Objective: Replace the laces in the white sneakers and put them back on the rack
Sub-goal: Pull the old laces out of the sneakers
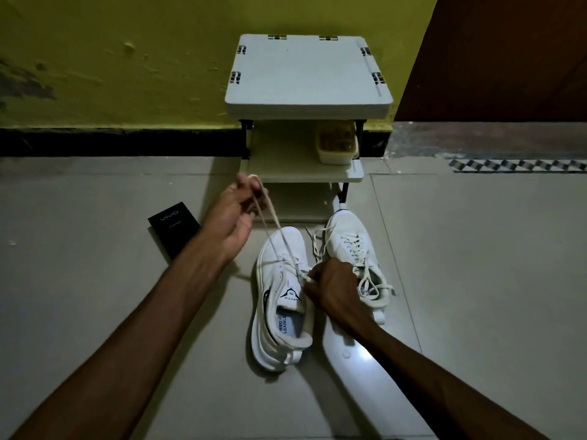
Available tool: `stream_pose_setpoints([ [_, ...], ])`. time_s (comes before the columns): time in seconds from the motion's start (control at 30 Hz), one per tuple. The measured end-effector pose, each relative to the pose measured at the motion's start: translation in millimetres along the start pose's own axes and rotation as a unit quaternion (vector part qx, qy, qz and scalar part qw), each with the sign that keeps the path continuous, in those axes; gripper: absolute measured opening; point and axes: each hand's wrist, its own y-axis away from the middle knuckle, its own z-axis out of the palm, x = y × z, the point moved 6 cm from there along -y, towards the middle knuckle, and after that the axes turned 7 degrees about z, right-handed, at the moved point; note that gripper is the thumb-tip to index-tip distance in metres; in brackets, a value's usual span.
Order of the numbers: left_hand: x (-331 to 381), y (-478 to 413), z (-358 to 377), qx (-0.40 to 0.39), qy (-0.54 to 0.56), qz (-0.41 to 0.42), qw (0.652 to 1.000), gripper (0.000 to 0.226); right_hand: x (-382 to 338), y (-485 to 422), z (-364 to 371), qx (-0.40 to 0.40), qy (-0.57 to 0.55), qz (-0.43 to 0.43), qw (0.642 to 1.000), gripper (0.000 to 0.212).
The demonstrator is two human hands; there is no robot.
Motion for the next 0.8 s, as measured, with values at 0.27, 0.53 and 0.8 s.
stream_pose_setpoints([
  [0.27,-40.0,19.9,-6.4,-0.248,-0.653,0.035,0.715,0.029,-13.6,-1.1,10.2,-0.009,0.012,-0.041,0.999,0.023],
  [0.53,-57.6,24.6,-13.6,-0.15,-0.721,0.046,0.674,0.013,-22.1,4.7,15.6,-0.018,0.02,-0.052,0.998,0.03],
  [0.8,10.2,-3.1,-60.6,0.139,-0.321,0.024,0.937,0.015,-19.2,5.3,13.4,-0.038,-0.014,-0.035,0.999,0.027],
])
